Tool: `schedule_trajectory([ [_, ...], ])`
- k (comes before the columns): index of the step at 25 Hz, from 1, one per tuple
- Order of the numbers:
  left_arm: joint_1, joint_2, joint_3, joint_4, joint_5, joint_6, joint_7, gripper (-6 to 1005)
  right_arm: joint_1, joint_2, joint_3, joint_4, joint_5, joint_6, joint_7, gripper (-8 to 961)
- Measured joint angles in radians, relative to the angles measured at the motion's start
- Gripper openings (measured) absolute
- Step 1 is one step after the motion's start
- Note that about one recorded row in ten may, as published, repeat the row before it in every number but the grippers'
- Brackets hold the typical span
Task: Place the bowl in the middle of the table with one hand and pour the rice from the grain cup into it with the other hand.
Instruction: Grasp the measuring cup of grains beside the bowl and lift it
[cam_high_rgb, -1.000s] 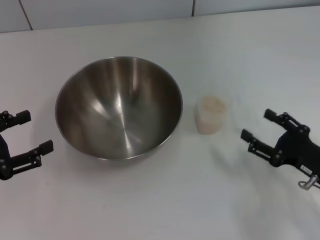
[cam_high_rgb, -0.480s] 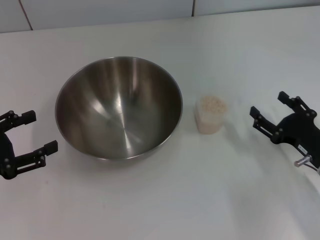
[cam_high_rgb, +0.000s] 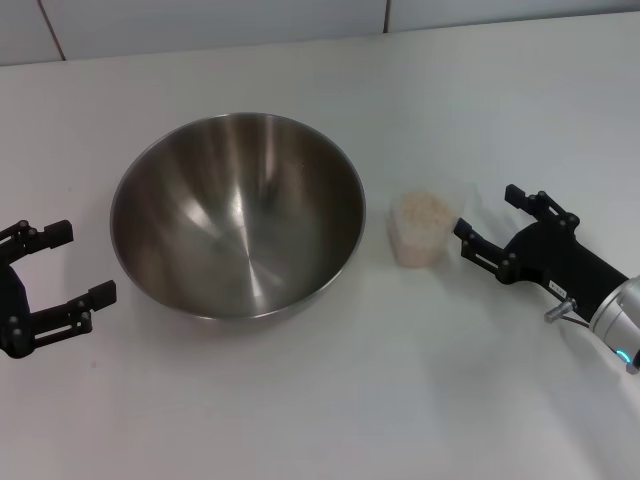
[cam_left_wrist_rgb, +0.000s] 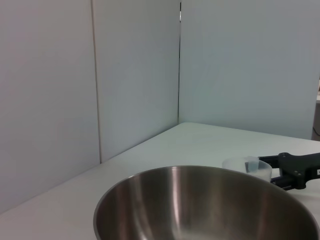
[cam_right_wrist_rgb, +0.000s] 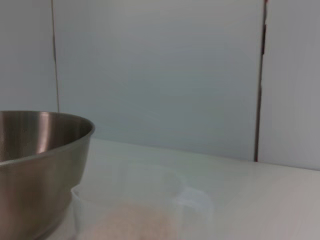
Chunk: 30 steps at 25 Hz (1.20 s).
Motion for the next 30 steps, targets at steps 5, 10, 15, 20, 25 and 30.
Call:
schedule_trajectory([
  [5, 0.000, 0.000, 0.000, 0.001, 0.001, 0.000, -0.001, 845, 0.011, 0.000, 0.008, 0.003, 0.000, 0.004, -0.001, 829],
  [10, -0.001, 0.000, 0.000, 0.001, 0.001, 0.000, -0.002, 845, 0.024, 0.000, 0.012, 0.001, 0.008, -0.001, -0.001, 828],
  [15, -0.002, 0.001, 0.000, -0.006, 0.002, 0.002, -0.002, 845, 0.046, 0.000, 0.013, -0.002, 0.010, 0.009, -0.001, 829],
  [20, -0.002, 0.001, 0.001, -0.005, 0.006, 0.002, -0.002, 845, 0.064, 0.000, 0.015, -0.003, 0.011, 0.015, -0.002, 829],
  [25, -0.002, 0.001, 0.002, -0.003, 0.024, 0.002, -0.002, 845, 0.073, -0.001, 0.018, -0.003, 0.013, 0.009, -0.002, 828],
  [30, -0.003, 0.000, 0.002, -0.006, 0.028, 0.002, -0.002, 845, 0.071, -0.001, 0.033, -0.001, 0.014, -0.012, -0.018, 821],
])
